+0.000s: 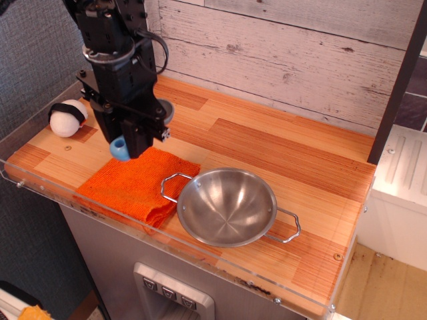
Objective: Put the blue handled spoon on the orange rag.
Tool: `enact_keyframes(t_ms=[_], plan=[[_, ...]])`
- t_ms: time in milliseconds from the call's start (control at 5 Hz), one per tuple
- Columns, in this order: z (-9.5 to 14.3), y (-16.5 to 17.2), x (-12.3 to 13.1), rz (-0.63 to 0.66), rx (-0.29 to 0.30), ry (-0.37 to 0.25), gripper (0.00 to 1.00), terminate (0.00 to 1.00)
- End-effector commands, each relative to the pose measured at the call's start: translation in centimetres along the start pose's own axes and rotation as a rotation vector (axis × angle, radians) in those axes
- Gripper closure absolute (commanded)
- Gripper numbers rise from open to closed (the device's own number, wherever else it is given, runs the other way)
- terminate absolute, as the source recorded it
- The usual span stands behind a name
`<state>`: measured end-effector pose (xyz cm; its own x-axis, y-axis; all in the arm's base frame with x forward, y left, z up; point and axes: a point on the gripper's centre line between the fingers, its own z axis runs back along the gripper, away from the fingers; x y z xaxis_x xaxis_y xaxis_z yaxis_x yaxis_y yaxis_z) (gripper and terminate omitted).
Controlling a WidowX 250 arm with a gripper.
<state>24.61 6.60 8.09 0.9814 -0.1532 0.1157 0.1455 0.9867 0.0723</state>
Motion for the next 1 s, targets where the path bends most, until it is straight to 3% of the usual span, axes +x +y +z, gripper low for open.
enact_keyframes(t_ms=[0, 400, 600, 800], plan=[[-1.1, 1.4, -2.0, -0.002, 0.028, -0.009, 1.0, 0.0], [-1.8, 1.9, -2.1, 0.036, 0.006, -0.023, 1.0, 0.0], [-1.7, 2.0, -2.0, 0.037, -0.012, -0.014, 0.0, 0.0], [-1.1, 1.6, -1.3, 0.009, -0.015, -0.031, 0.0, 0.0]])
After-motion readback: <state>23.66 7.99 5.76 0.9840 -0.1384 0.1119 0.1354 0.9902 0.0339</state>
